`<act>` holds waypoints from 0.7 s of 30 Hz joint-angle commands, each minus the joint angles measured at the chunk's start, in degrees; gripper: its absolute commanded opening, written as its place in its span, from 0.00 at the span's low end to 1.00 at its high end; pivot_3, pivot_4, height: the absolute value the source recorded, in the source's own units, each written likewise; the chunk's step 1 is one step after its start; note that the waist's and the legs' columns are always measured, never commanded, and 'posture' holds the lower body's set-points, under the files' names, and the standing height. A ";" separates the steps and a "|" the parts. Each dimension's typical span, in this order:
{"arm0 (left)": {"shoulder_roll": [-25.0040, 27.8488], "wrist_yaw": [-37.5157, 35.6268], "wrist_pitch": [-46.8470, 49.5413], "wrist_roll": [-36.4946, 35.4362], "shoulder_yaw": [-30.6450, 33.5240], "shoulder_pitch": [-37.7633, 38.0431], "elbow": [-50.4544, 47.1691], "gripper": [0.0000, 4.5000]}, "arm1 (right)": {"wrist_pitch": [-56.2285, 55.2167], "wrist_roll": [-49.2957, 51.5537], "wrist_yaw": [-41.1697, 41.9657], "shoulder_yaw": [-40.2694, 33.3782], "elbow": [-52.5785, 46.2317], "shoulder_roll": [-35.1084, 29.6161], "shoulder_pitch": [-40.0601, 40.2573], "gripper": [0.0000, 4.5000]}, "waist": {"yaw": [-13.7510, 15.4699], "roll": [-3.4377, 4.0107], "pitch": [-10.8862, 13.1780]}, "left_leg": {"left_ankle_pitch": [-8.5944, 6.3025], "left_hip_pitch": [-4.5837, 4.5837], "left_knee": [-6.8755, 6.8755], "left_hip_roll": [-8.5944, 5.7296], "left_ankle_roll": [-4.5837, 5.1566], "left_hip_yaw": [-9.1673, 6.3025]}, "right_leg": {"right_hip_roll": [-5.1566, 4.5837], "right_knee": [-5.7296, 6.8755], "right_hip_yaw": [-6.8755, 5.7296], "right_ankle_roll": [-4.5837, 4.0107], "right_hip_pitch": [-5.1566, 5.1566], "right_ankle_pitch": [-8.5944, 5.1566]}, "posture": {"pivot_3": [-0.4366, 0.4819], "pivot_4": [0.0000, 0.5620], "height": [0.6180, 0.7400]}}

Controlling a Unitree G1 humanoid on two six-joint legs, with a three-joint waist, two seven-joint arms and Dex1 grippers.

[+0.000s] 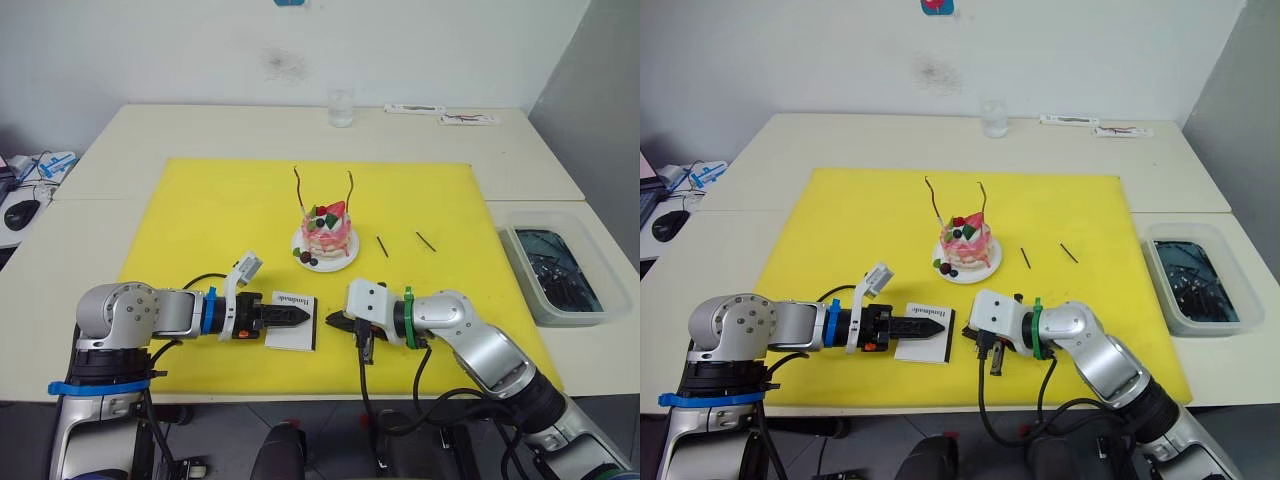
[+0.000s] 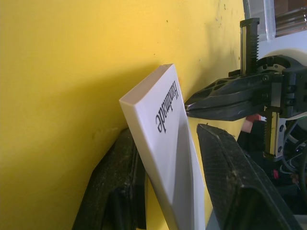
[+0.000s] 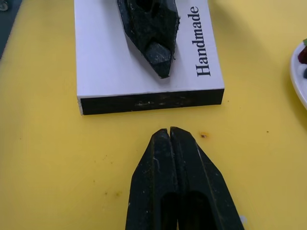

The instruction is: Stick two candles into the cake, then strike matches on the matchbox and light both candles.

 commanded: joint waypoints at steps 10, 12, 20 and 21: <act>-1.13 -0.41 0.64 -0.25 -0.76 1.00 -1.30 0.43 | -2.43 -1.33 0.30 0.94 1.35 2.67 -2.07 0.00 | 0.04 0.00 0.00 | 0.00 0.00 0.00 0.00 0.00 -0.01 | -0.01 0.00 -0.01 0.00 0.02 0.00 | 0.48 0.27 1.00; -1.05 -0.39 0.64 -0.17 -0.66 1.09 -1.26 0.43 | -2.48 -1.47 0.58 0.67 1.20 2.25 -2.04 0.00 | 0.04 0.00 0.00 | 0.00 0.00 0.00 0.00 0.00 -0.01 | -0.01 0.00 -0.01 0.00 0.02 0.00 | 0.48 0.27 1.00; -0.48 -0.77 0.56 0.32 -0.74 1.32 -0.76 0.43 | -2.53 -1.22 0.70 -0.70 0.48 1.09 -2.26 0.00 | 0.04 0.00 0.00 | 0.00 0.00 0.01 0.00 0.00 -0.01 | -0.01 0.00 -0.01 0.00 0.03 0.00 | 0.48 0.27 1.00; -0.47 -0.75 0.56 0.37 -0.75 1.32 -0.74 0.34 | -2.43 -1.12 0.74 -0.97 0.20 0.90 -2.36 0.00 | 0.04 0.00 0.00 | 0.00 0.00 0.01 0.00 0.00 0.00 | -0.01 0.00 0.00 0.00 0.03 0.00 | 0.48 0.27 1.00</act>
